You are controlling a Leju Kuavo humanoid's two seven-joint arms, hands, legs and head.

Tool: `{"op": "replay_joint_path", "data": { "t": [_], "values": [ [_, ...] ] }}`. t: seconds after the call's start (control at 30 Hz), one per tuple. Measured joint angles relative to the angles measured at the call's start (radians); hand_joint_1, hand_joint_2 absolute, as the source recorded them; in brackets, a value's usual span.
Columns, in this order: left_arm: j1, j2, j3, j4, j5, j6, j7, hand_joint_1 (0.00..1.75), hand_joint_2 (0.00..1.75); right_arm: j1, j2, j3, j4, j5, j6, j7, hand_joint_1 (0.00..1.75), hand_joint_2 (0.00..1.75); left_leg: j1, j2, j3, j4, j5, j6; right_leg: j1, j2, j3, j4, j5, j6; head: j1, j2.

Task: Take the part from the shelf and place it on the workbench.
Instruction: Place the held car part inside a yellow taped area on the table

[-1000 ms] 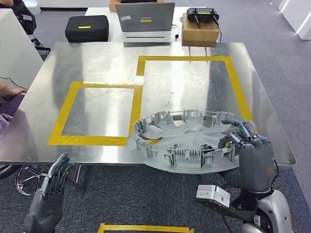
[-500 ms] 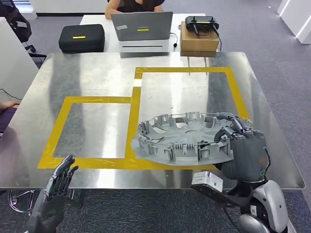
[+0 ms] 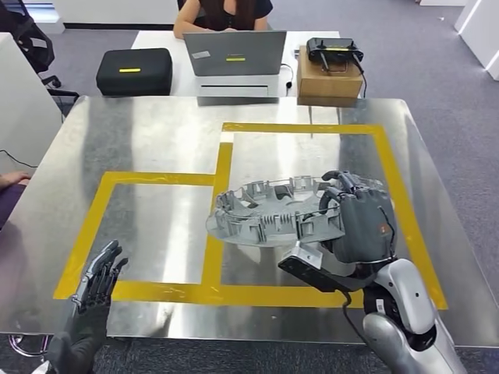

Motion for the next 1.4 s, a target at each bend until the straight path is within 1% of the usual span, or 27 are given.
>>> {"op": "replay_joint_path", "data": {
  "t": [0.03, 0.07, 0.13, 0.17, 0.2, 0.27, 0.3, 0.4, 0.43, 0.5, 0.53, 0.57, 0.63, 0.67, 0.7, 0.8, 0.9, 1.03, 1.33, 1.4],
  "values": [
    [-0.002, 0.000, -0.001, 0.000, 0.002, -0.003, 0.002, 0.00, 0.00, -0.008, 0.002, 0.005, 0.011, 0.008, 0.010, 0.009, 1.75, 1.75, 0.000, 0.000, 0.001, -0.002, -0.002, -0.004, 0.000, 0.002, 0.007, -0.005, 0.004, -0.002, 0.000, 0.000],
    [-0.005, 0.001, -0.002, 0.001, 0.004, -0.006, 0.005, 0.00, 0.00, -0.018, 0.005, 0.011, 0.025, 0.019, 0.021, 0.019, 1.75, 1.75, -0.001, 0.000, 0.005, -0.005, 0.000, 0.000, 0.000, 0.004, 0.012, -0.009, 0.012, -0.002, -0.001, 0.000],
    [-0.016, 0.002, -0.004, 0.002, 0.007, -0.013, 0.011, 0.00, 0.00, -0.040, 0.011, 0.025, 0.066, 0.042, 0.043, 0.040, 1.75, 1.75, -0.002, 0.002, 0.013, -0.017, -0.003, 0.022, -0.001, 0.008, 0.017, -0.016, 0.015, 0.000, -0.004, 0.000],
    [-0.024, 0.002, -0.005, 0.003, 0.009, -0.016, 0.016, 0.00, 0.00, -0.052, 0.016, 0.034, 0.092, 0.053, 0.054, 0.052, 1.75, 1.75, -0.002, 0.003, 0.017, -0.025, -0.003, 0.033, -0.001, 0.009, 0.018, -0.017, 0.013, -0.002, -0.005, 0.000],
    [-0.031, 0.002, -0.006, 0.003, 0.011, -0.018, 0.022, 0.00, 0.00, -0.062, 0.020, 0.042, 0.120, 0.061, 0.065, 0.065, 1.75, 1.75, -0.003, 0.003, 0.020, -0.030, -0.005, 0.036, -0.001, 0.010, 0.018, -0.018, 0.011, -0.005, -0.005, 0.000],
    [-0.043, 0.002, -0.008, 0.004, 0.016, -0.023, 0.031, 0.00, 0.00, -0.077, 0.027, 0.055, 0.182, 0.074, 0.086, 0.087, 1.75, 1.75, -0.003, 0.003, 0.024, -0.037, -0.005, 0.032, 0.000, 0.009, 0.019, -0.018, 0.008, -0.009, -0.005, 0.000],
    [-0.047, 0.002, -0.009, 0.004, 0.019, -0.026, 0.034, 0.00, 0.00, -0.082, 0.029, 0.061, 0.213, 0.079, 0.095, 0.097, 1.75, 1.75, -0.003, 0.003, 0.024, -0.040, -0.005, 0.028, 0.000, 0.009, 0.019, -0.018, 0.008, -0.010, -0.005, 0.000],
    [-0.057, 0.002, -0.013, 0.004, 0.027, -0.034, 0.044, 0.00, 0.00, -0.100, 0.031, 0.076, 0.305, 0.091, 0.118, 0.121, 1.75, 1.75, -0.002, 0.003, 0.026, -0.046, -0.003, 0.004, 0.001, 0.009, 0.019, -0.018, 0.007, -0.012, -0.005, 0.000],
    [-0.060, 0.002, -0.014, 0.004, 0.027, -0.035, 0.046, 0.00, 0.00, -0.104, 0.031, 0.080, 0.331, 0.094, 0.123, 0.128, 1.75, 1.75, -0.001, 0.003, 0.027, -0.047, -0.002, -0.002, 0.001, 0.008, 0.019, -0.018, 0.007, -0.013, -0.005, 0.000],
    [-0.063, 0.002, -0.017, 0.004, 0.028, -0.038, 0.048, 0.00, 0.00, -0.111, 0.032, 0.087, 0.377, 0.098, 0.131, 0.139, 1.75, 1.75, -0.001, 0.003, 0.027, -0.048, -0.001, -0.007, 0.000, 0.008, 0.019, -0.018, 0.008, -0.013, -0.005, 0.000],
    [-0.064, 0.002, -0.018, 0.004, 0.029, -0.039, 0.048, 0.00, 0.00, -0.115, 0.033, 0.090, 0.398, 0.097, 0.137, 0.146, 1.35, 1.75, -0.001, 0.003, 0.027, -0.048, -0.001, -0.008, 0.000, 0.008, 0.019, -0.018, 0.008, -0.013, -0.005, 0.000],
    [-0.065, 0.002, -0.019, 0.004, 0.031, -0.040, 0.049, 0.00, 0.00, -0.121, 0.034, 0.092, 0.419, 0.093, 0.145, 0.153, 0.91, 1.75, -0.001, 0.003, 0.027, -0.048, 0.000, -0.009, 0.000, 0.008, 0.020, -0.018, 0.008, -0.013, -0.004, 0.000],
    [-0.067, 0.002, -0.022, 0.004, 0.034, -0.042, 0.049, 0.00, 0.00, -0.136, 0.036, 0.094, 0.461, 0.081, 0.166, 0.162, 0.04, 0.87, -0.002, 0.003, 0.029, -0.048, 0.000, -0.009, 0.000, 0.008, 0.022, -0.019, 0.009, -0.013, -0.004, 0.000],
    [-0.067, 0.002, -0.023, 0.004, 0.037, -0.043, 0.049, 0.00, 0.00, -0.143, 0.037, 0.096, 0.481, 0.075, 0.179, 0.166, 0.00, 0.44, -0.002, 0.003, 0.029, -0.048, 0.000, -0.009, 0.000, 0.008, 0.023, -0.020, 0.009, -0.013, -0.004, 0.000],
    [-0.068, 0.002, -0.024, 0.004, 0.038, -0.044, 0.050, 0.00, 0.00, -0.150, 0.037, 0.098, 0.500, 0.070, 0.194, 0.170, 0.00, 0.00, -0.002, 0.003, 0.030, -0.048, 0.000, -0.009, 0.000, 0.008, 0.024, -0.020, 0.009, -0.012, -0.004, 0.000],
    [-0.067, 0.002, -0.024, 0.004, 0.042, -0.046, 0.052, 0.00, 0.00, -0.158, 0.037, 0.109, 0.547, 0.067, 0.231, 0.184, 0.00, 0.00, -0.003, 0.002, 0.031, -0.048, 0.000, -0.009, -0.001, 0.007, 0.027, -0.022, 0.010, -0.011, -0.004, 0.000],
    [-0.066, 0.003, -0.024, 0.005, 0.044, -0.046, 0.054, 0.00, 0.00, -0.156, 0.037, 0.115, 0.560, 0.053, 0.236, 0.184, 0.00, 0.00, -0.004, 0.002, 0.031, -0.047, 0.000, -0.009, -0.003, 0.008, 0.027, -0.022, 0.010, -0.011, -0.004, 0.000],
    [-0.059, 0.003, -0.023, 0.005, 0.040, -0.047, 0.050, 0.00, 0.00, -0.145, 0.036, 0.119, 0.532, 0.013, 0.233, 0.168, 0.00, 0.00, -0.006, 0.003, 0.032, -0.047, -0.002, -0.009, -0.004, 0.009, 0.026, -0.022, 0.008, -0.009, -0.004, 0.000],
    [-0.052, 0.002, -0.021, 0.005, 0.039, -0.047, 0.046, 0.00, 0.00, -0.142, 0.034, 0.124, 0.480, -0.006, 0.233, 0.156, 0.00, 0.00, -0.007, 0.003, 0.032, -0.047, -0.004, -0.007, -0.005, 0.009, 0.026, -0.022, 0.007, -0.007, -0.004, 0.000],
    [-0.049, -0.006, -0.016, 0.003, 0.036, -0.050, 0.051, 0.00, 0.00, -0.139, 0.030, 0.125, 0.463, -0.023, 0.233, 0.147, 0.00, 0.00, -0.007, 0.003, 0.032, -0.047, -0.004, -0.007, -0.005, 0.009, 0.026, -0.022, 0.007, -0.007, -0.004, 0.000]
  ]
}}
